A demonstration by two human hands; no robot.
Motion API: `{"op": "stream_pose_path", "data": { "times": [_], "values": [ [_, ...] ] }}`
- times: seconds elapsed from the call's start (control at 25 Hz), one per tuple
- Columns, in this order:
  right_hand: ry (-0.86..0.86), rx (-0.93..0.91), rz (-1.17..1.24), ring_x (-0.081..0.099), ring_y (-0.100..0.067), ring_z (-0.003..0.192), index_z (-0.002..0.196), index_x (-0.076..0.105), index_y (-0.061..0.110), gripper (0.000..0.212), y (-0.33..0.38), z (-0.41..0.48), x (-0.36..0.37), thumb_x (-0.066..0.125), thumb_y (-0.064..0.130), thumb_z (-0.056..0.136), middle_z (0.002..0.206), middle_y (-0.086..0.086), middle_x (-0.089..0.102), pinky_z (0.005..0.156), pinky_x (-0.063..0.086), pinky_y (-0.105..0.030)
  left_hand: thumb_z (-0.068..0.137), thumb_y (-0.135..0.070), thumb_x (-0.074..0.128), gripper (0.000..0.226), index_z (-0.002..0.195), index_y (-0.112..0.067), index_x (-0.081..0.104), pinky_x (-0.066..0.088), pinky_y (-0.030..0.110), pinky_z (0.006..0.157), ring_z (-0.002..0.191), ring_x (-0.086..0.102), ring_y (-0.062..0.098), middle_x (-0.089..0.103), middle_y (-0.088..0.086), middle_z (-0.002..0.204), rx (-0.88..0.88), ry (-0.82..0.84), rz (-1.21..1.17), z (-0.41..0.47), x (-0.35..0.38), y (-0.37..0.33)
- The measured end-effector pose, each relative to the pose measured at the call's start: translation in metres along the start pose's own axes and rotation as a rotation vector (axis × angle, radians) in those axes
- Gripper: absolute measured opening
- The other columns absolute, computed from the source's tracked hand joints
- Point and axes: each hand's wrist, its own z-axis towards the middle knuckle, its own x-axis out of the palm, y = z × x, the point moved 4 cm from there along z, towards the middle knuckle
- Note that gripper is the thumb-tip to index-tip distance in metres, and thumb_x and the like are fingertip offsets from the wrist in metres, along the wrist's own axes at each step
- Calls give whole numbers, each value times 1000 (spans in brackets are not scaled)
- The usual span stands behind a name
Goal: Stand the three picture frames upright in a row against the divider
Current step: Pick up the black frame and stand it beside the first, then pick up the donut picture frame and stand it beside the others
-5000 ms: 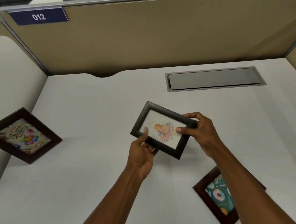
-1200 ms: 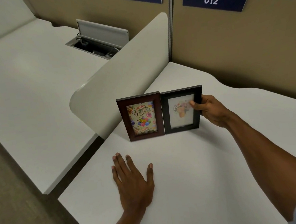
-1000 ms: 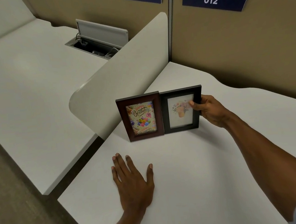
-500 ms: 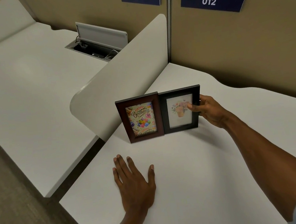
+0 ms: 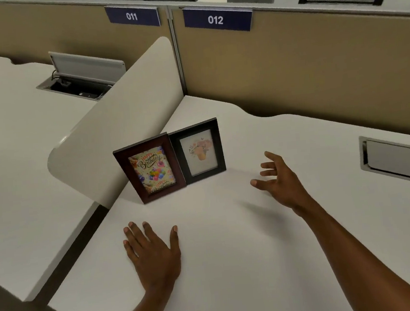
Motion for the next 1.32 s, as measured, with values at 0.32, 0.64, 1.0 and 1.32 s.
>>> {"op": "stream_pose_path", "data": {
  "times": [0.32,0.64,1.0,1.32],
  "values": [
    [-261,152,4,70,-10,101,143,53,31,68,-89,-172,-50,86,19,85,123,4,70,84,54,-21,104,-41,56,77,157,10,34,9,64,132,163,9,52,15,38,172,-7,248,-102,-54,6,-77],
    [-746,174,-56,67,-8,100,129,64,26,49,-134,-312,-89,80,8,86,115,6,68,79,61,-29,98,-30,70,29,120,-11,68,51,45,105,142,48,31,56,11,149,808,518,-325,-228,8,-221],
    [-1264,704,-291,64,-31,102,109,65,18,35,-184,-454,-126,81,9,80,109,-9,64,82,59,-50,99,-38,66,35,126,-15,63,53,41,95,120,63,22,68,0,126,1014,885,-290,-351,-2,-311],
    [-1164,902,26,69,-29,105,129,67,6,50,-203,-477,-113,83,29,88,113,-10,72,77,44,-31,92,-38,70,34,107,-7,69,51,35,81,102,70,27,74,6,108,808,979,-165,-375,6,-333]
  ]
}}
